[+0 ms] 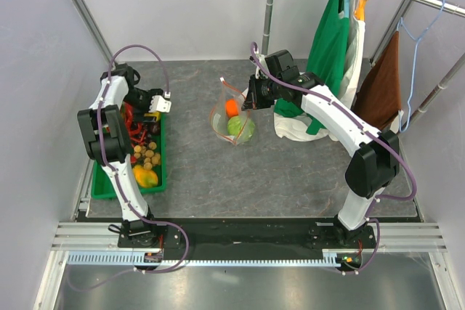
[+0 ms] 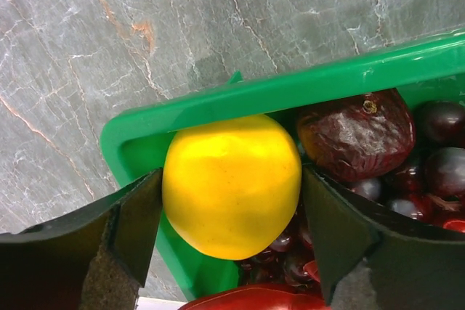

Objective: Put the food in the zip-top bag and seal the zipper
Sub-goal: Pick up the fake fruit from the bin, then place the fake fruit in the zipper food storage bag.

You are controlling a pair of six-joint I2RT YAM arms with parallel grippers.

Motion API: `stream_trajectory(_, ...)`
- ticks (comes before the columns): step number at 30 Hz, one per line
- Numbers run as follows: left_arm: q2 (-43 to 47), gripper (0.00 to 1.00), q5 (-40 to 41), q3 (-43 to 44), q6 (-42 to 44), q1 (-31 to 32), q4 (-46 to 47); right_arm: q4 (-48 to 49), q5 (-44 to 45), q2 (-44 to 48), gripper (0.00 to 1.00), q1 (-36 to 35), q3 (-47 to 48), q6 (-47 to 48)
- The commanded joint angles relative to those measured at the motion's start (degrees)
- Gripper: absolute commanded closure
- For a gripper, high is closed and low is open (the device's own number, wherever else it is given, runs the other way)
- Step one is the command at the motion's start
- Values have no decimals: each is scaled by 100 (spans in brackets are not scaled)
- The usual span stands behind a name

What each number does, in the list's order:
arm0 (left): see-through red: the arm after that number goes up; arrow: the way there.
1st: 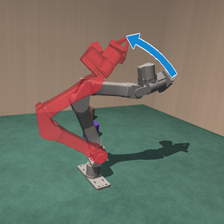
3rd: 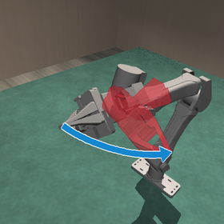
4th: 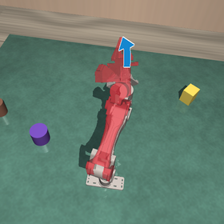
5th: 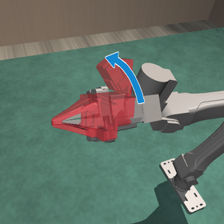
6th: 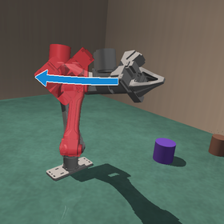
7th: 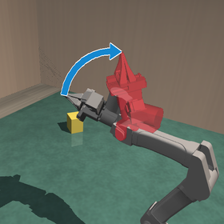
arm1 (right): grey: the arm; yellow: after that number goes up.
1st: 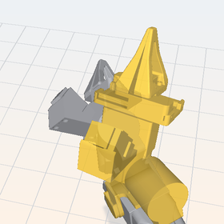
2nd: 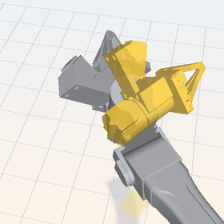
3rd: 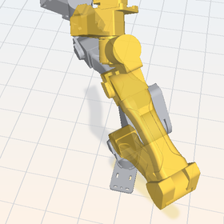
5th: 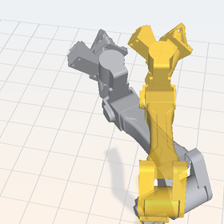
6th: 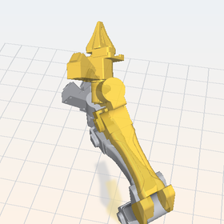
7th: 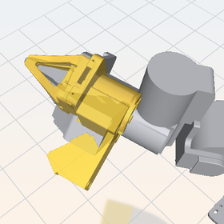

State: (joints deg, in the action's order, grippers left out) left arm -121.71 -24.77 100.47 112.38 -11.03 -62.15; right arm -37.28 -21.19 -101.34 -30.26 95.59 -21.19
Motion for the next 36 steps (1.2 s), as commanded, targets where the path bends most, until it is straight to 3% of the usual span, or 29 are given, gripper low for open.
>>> stream_trajectory(1,24,22,175,-80,346,4,63,98,-122,-44,100,3,21,-17)
stream_trajectory(5,348,36,-9,-115,302,4,10,89,-113,-17,100,3,12,-8)
stream_trajectory(9,692,43,-115,-133,206,-5,-148,98,-105,-17,100,3,3,27)
stream_trajectory(21,1544,49,-791,-89,-303,-22,-561,107,-96,27,100,3,-5,132)
stream_trajectory(24,1772,50,-1440,297,-733,-14,-956,107,-105,0,100,11,3,150)
stream_trajectory(28,2211,51,-3241,868,-1890,-14,-1554,107,-131,-44,100,20,38,115)
stream_trajectory(32,2897,52,-4753,642,-2939,170,-1537,133,-201,-79,100,46,30,45)
stream_trajectory(34,3431,52,-5317,152,-3708,355,-1188,142,-254,-88,100,64,30,-25)
stream_trajectory(36,3872,52,-5607,-341,-4554,662,31,168,-315,-96,100,82,38,-87)
